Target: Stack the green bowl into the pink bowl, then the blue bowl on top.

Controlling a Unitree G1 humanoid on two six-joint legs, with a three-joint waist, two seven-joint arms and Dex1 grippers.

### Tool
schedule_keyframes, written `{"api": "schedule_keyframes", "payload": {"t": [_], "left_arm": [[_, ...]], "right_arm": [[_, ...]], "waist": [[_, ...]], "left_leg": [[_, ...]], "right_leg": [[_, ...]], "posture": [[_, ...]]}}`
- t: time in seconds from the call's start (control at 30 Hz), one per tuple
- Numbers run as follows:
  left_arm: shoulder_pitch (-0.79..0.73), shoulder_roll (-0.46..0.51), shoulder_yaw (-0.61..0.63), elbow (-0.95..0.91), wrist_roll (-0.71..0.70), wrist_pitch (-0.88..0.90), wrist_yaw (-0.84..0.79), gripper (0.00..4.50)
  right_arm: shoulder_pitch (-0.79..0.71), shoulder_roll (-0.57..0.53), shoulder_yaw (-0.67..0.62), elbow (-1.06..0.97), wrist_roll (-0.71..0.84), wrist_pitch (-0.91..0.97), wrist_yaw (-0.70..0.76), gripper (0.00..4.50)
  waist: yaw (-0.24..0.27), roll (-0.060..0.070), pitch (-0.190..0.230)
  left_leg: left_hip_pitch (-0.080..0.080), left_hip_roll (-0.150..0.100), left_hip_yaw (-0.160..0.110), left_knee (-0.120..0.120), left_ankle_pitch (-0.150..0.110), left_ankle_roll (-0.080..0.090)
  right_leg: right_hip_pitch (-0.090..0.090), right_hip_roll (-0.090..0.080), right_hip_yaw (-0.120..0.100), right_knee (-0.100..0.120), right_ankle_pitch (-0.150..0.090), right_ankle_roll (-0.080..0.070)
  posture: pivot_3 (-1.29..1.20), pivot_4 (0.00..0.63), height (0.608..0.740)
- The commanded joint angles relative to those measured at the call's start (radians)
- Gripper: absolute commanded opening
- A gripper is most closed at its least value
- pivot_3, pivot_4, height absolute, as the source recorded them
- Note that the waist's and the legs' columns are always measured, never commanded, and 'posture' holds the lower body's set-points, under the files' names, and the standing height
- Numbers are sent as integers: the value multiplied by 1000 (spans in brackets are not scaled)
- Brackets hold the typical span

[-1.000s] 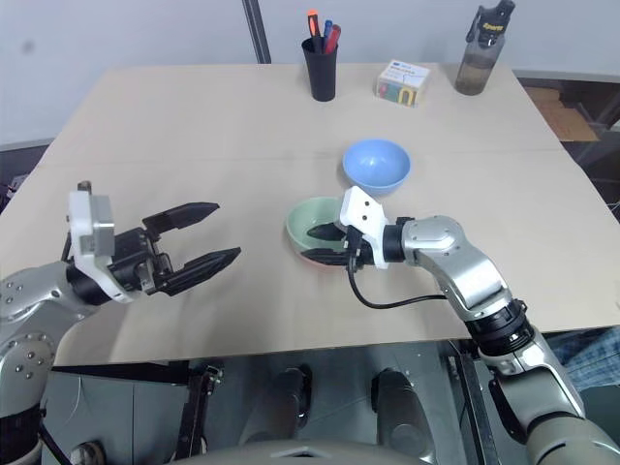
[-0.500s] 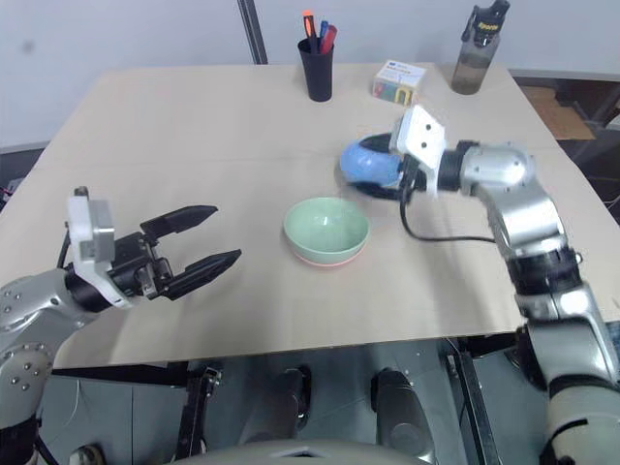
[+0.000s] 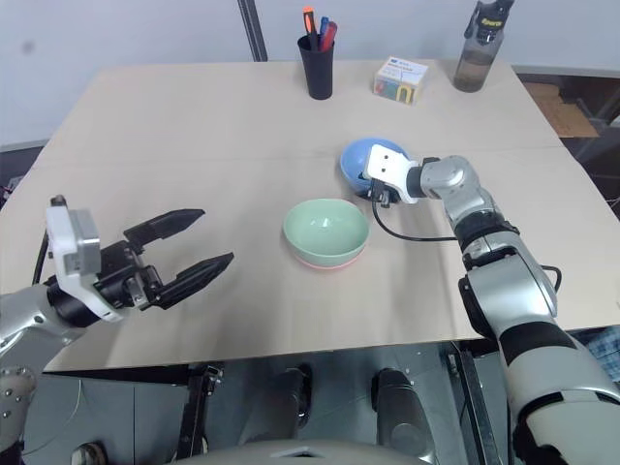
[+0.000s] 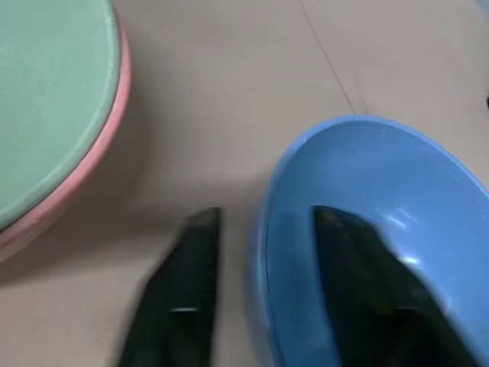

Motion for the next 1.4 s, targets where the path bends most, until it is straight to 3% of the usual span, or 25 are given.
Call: {"api": "schedule_keyframes", "payload": {"t": [0.03, 0.3, 0.43, 0.53, 0.6, 0.73, 0.8, 0.83, 0.87, 0.9, 0.97, 1.03, 1.07, 1.17, 1.3, 1.4], "left_arm": [[9, 5, 32, -45, -15, -12, 15, 4500], [-22, 1, -13, -20, 6, -29, 23, 4500], [-41, -4, -38, 1, 19, -39, 15, 4500], [-48, -6, -49, 16, 27, -46, 6, 4500], [-59, -5, -61, 31, 33, -51, -1, 4500], [-107, -3, -87, 63, 40, -55, -12, 4500], [-123, 0, -96, 72, 45, -57, -19, 4500], [-127, -1, -99, 74, 46, -56, -21, 4500], [-130, 0, -102, 76, 49, -56, -25, 4500], [-132, 0, -105, 77, 52, -57, -27, 4500], [-131, 5, -109, 76, 57, -49, -29, 4500], [-106, 12, -120, 57, 87, -52, -32, 4500], [-96, 10, -125, 50, 112, -64, -24, 4500], [-64, -35, -122, 35, 169, -100, 35, 4500], [19, -25, -51, 26, 111, -107, -49, 4500], [140, 5, 97, 15, -32, -40, -133, 4500]], "right_arm": [[-39, -4, -41, -2, 9, -26, 20, 121], [-28, -34, -109, -100, 68, -28, 106, 48], [149, -111, -187, -688, 363, 340, 337, 48], [287, -166, -182, -1068, 509, 632, 322, 48], [353, -184, -170, -1231, 557, 752, 285, 48], [431, -169, -121, -1337, 541, 834, 220, 48], [444, -145, -108, -1334, 543, 859, 196, 796], [447, -138, -105, -1329, 544, 863, 190, 965], [450, -134, -96, -1318, 529, 850, 188, 1540], [451, -134, -89, -1308, 514, 835, 187, 1747], [454, -136, -91, -1302, 505, 821, 182, 2459], [470, -135, -119, -1308, 490, 790, 141, 3443], [480, -141, -133, -1316, 494, 791, 133, 3673], [536, -177, -201, -1385, 559, 833, 128, 3673], [670, -262, -306, -1468, 608, 872, 110, 3673], [830, -373, -466, -1500, 683, 961, 114, 3673]], "waist": [[-1, 0, 0], [-1, 1, 1], [4, 3, 2], [10, 3, 2], [8, 3, 2], [1, 3, 2], [0, 3, 2], [1, 3, 2], [1, 3, 2], [2, 3, 2], [4, 3, 1], [5, 3, 1], [5, 3, 1], [6, 3, 1], [7, 2, 1], [11, 2, 1]], "left_leg": [[0, 0, 0, 0, 0, 0], [0, 0, 0, 0, 0, 0], [0, 0, 0, 0, 0, 0], [-1, 0, -3, -2, 0, 0], [-1, 0, -4, -2, 0, 0], [2, 1, -1, -1, 0, 0], [2, 1, -1, 3, 0, 0], [2, 1, 0, 3, 0, 0], [1, 1, 0, 4, 0, 0], [1, 1, 0, 5, 0, 0], [0, 1, 0, 5, 0, 0], [-1, 1, 0, 5, 0, 0], [-1, 1, 0, 5, 0, 0], [-1, 1, 0, 4, 0, 0], [-1, 1, 0, 4, 0, 0], [-2, 1, 0, 4, -1, 0]], "right_leg": [[0, 0, 0, 0, 0, 0], [0, 1, 0, 0, 0, 0], [0, 1, 1, 1, 1, 1], [0, 0, -2, 0, 2, 4], [0, 1, -2, 0, 2, 4], [0, 1, -1, 3, -2, 3], [0, 1, -1, 4, -3, 4], [1, 1, 0, 4, -3, 4], [0, 1, 0, 4, -2, 4], [0, 1, 0, 4, -2, 4], [0, 1, 0, 3, -2, 3], [0, 1, 0, 3, -2, 2], [0, 1, 0, 3, -1, 1], [0, 1, 0, 3, 0, 0], [0, 1, 1, 2, 0, 0], [0, 1, 0, 1, -2, 3]], "posture": [[0, 150, 740], [0, 150, 740], [0, 150, 740], [0, 150, 740], [0, 150, 740], [0, 150, 740], [0, 150, 740], [0, 150, 740], [0, 150, 740], [0, 150, 740], [0, 150, 740], [0, 150, 740], [0, 150, 740], [0, 150, 740], [0, 150, 740], [0, 150, 740]]}}
